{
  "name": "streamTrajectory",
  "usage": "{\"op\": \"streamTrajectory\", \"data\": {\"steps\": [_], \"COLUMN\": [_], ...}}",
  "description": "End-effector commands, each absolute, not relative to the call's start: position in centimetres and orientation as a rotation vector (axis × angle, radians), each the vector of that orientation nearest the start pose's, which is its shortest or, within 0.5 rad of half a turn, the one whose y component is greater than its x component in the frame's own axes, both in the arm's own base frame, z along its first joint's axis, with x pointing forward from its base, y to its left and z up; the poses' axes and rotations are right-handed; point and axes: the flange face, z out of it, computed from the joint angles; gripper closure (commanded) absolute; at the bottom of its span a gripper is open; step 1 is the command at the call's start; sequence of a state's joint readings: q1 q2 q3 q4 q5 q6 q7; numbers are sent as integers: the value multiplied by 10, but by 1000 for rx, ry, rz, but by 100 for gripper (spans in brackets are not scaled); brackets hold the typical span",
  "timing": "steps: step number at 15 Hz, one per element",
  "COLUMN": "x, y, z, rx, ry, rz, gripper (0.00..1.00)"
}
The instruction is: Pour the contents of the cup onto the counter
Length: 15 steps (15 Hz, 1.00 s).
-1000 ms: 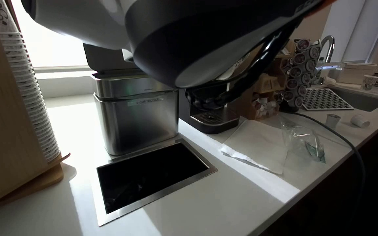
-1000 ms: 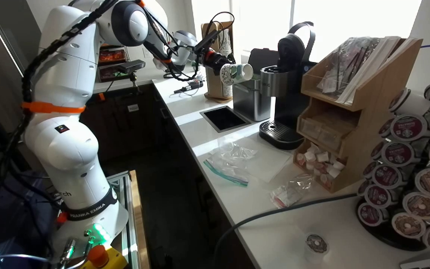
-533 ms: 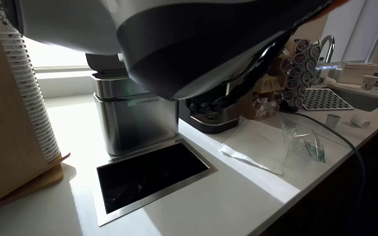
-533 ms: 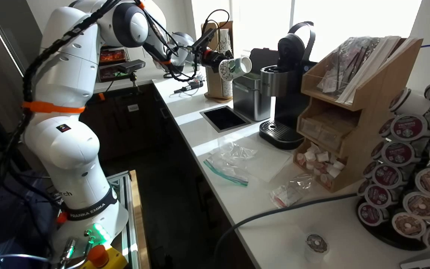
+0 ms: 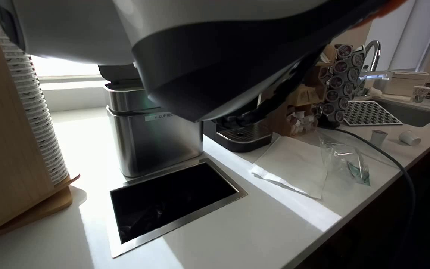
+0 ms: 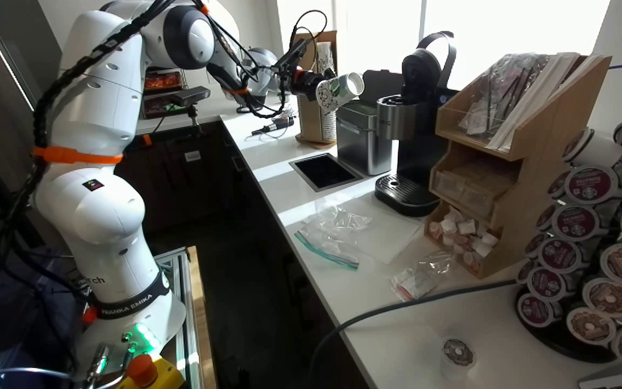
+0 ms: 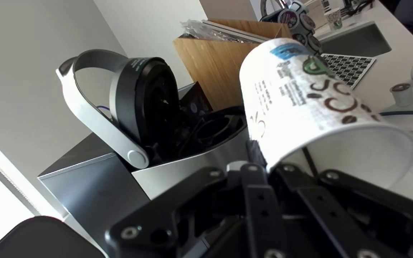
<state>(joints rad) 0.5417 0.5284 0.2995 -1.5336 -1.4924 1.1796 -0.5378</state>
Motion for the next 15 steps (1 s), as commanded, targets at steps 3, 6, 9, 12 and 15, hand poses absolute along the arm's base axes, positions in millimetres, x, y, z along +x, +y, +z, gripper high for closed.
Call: {"op": "streamTrajectory", "data": {"steps": [3,6,9,12,15], "x": [543,533,519,507,498], "y": [358,349,333,313,289], "z": [424,428,435,439,442], "rx": [1140,1150,1166,1197,1271], "ry": [1061,1029,973,930,905], "rz": [-545,-594,-659,-695,-705], "gripper": [99,99,99,99,99]}}
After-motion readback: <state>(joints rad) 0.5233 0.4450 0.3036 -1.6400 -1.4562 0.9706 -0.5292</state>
